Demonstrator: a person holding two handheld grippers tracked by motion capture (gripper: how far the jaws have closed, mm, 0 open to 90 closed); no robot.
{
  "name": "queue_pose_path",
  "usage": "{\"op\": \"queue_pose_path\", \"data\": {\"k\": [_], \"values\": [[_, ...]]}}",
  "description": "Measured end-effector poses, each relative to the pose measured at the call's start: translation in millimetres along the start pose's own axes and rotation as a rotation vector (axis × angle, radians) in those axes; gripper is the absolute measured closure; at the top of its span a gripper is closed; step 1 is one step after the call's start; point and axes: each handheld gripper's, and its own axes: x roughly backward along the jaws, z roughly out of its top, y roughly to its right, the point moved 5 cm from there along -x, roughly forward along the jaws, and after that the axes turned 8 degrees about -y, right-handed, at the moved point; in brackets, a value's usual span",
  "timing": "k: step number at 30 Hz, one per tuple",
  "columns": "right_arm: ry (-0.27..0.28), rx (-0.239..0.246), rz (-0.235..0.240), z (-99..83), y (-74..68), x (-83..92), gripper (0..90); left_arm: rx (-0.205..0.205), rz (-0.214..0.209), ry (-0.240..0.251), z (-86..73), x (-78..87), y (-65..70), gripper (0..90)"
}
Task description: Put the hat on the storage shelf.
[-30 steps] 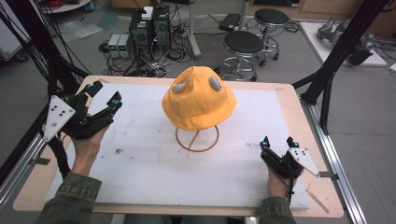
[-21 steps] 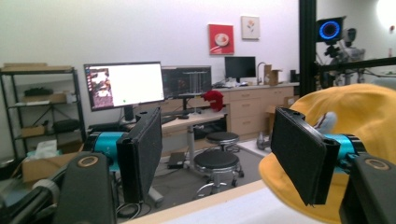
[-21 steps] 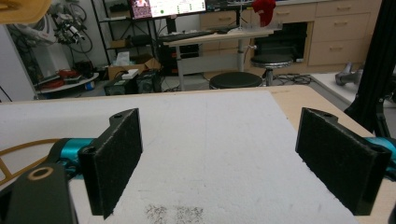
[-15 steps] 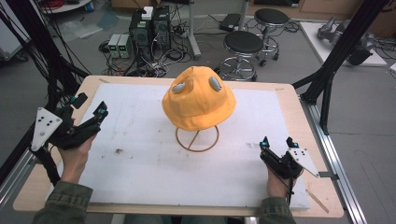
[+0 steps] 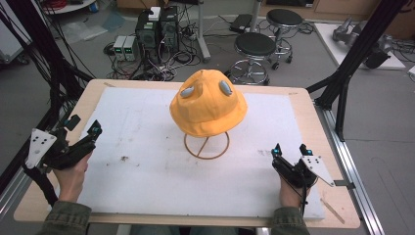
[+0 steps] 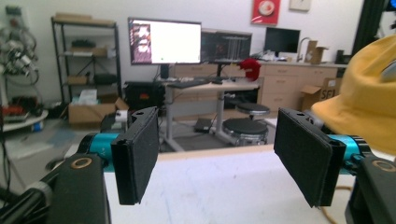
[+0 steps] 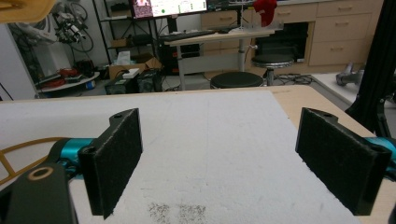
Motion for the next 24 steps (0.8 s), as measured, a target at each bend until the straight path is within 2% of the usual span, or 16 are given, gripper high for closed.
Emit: {"op": "queue_pose_path", "data": {"k": [6, 7, 12, 16, 21, 24], "values": [[0.006, -0.01, 0.002, -0.7, 0.2, 1.5, 13.8, 0.016, 0.07, -0.077, -26.7, -0.1, -11.0, 30.1], [0.009, -0.021, 0.002, -0.6, -0.3, 2.0, 13.8, 0.021, 0.078, -0.085, -31.2, 0.1, -12.7, 30.1], [0.012, -0.006, 0.001, -1.1, -0.8, 2.4, 13.8, 0.041, 0.112, -0.112, -49.2, 2.2, -19.6, 30.2], [0.01, 0.004, -0.003, -1.7, -1.4, 3.1, 13.7, 0.053, 0.132, -0.123, -60.5, 2.8, -21.6, 30.5], [0.008, 0.0, -0.002, -2.0, -1.0, 3.2, 13.4, 0.038, 0.19, -0.122, -77.1, 7.0, -20.2, 32.0], [0.006, 0.001, -0.002, -2.8, -0.9, 4.0, 13.4, 0.032, 0.195, -0.119, -77.6, 10.1, -19.5, 32.2]]}}
